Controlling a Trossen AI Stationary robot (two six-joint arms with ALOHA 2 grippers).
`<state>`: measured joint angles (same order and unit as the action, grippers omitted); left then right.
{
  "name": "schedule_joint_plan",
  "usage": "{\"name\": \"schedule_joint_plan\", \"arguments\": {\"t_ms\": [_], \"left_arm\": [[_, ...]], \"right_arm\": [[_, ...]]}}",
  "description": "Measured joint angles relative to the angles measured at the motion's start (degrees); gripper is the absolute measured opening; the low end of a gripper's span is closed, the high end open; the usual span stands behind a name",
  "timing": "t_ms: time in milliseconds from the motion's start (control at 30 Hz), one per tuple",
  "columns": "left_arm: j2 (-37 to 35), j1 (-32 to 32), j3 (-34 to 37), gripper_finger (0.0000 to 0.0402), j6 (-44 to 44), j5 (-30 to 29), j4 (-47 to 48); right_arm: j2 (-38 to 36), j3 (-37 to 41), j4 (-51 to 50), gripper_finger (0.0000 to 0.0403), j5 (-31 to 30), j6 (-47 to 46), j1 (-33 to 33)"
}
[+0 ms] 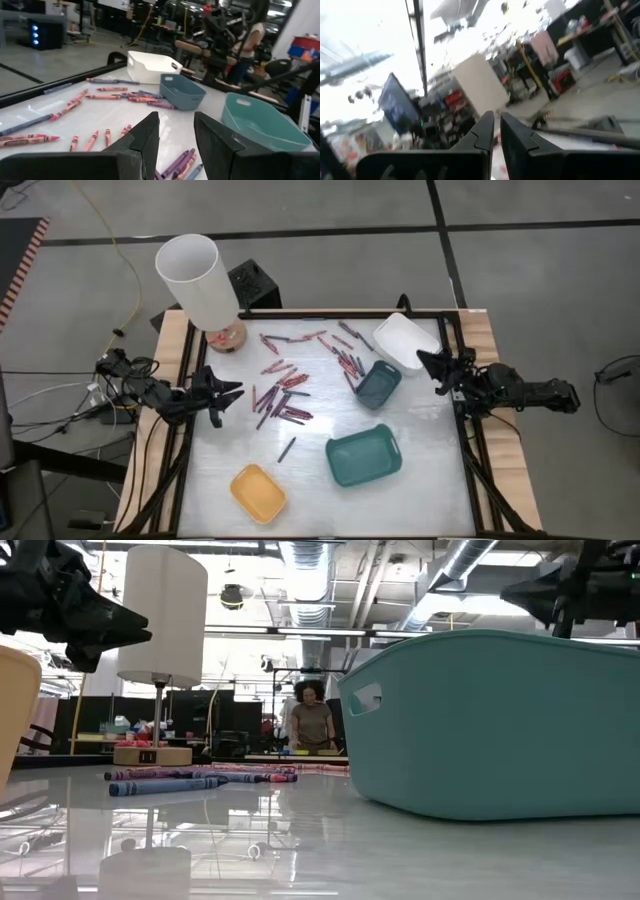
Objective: Sort crayons
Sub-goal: Put the blue crayon into the white bin
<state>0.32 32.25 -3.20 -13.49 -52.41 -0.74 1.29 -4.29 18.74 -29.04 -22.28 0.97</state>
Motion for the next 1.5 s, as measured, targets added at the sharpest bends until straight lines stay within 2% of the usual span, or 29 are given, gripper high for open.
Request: {"name": "schedule_joint_plan", "arguments": {"t_ms": [133,300,367,600,700,833,967,1067,1200,1333,1500], "left_arm": [[0.0,0.0,0.0,0.0112,-1.5,-1.9,-0.4],[0.0,-0.7,-0.1,0.0112,-3.5,-8.1,-7.0],[0.0,-1.1,-0.1,0.0112,-3.0,-8.1,-9.6],[0.0,-2.6,-0.2,0.0112,-6.5,-7.5,-14.9],[0.0,-2.9,-0.2,0.0112,-9.2,-7.4,-15.6],[0.0,-2.9,-0.6,0.0112,-11.2,-7.2,-15.2],[0.0,-2.9,-1.3,0.0112,-10.5,-7.1,-15.2],[0.0,-2.9,-2.0,0.0112,-9.0,-6.6,-15.3],[0.0,-2.9,-2.7,0.0112,-5.2,-4.0,-15.1],[0.0,-2.9,-2.7,0.0112,-3.6,-1.5,-15.7],[0.0,-2.9,-2.7,0.0112,-6.4,1.0,-15.7]], "right_arm": [[1.9,-3.4,1.7,0.0055,-3.0,5.1,0.0],[9.9,-11.9,1.0,0.0055,-6.0,12.1,0.0],[14.8,-16.6,-1.2,0.0055,-8.0,14.7,0.0],[37.0,-37.7,-17.5,0.0055,-21.8,19.4,-1.8],[46.1,-47.7,-26.7,0.0056,-22.6,19.4,-4.9],[57.5,-61.0,-40.0,0.0057,-18.8,17.9,-10.3],[68.3,-72.8,-54.2,0.0057,-7.0,15.2,-16.9],[75.1,-79.7,-59.9,0.0057,1.7,15.1,-21.7],[83.3,-85.5,-66.4,0.0057,9.0,16.9,-26.5],[89.8,-89.0,-71.2,0.0059,13.9,19.1,-30.3],[95.3,-89.6,-72.3,0.0093,19.8,21.6,-34.2]]}}
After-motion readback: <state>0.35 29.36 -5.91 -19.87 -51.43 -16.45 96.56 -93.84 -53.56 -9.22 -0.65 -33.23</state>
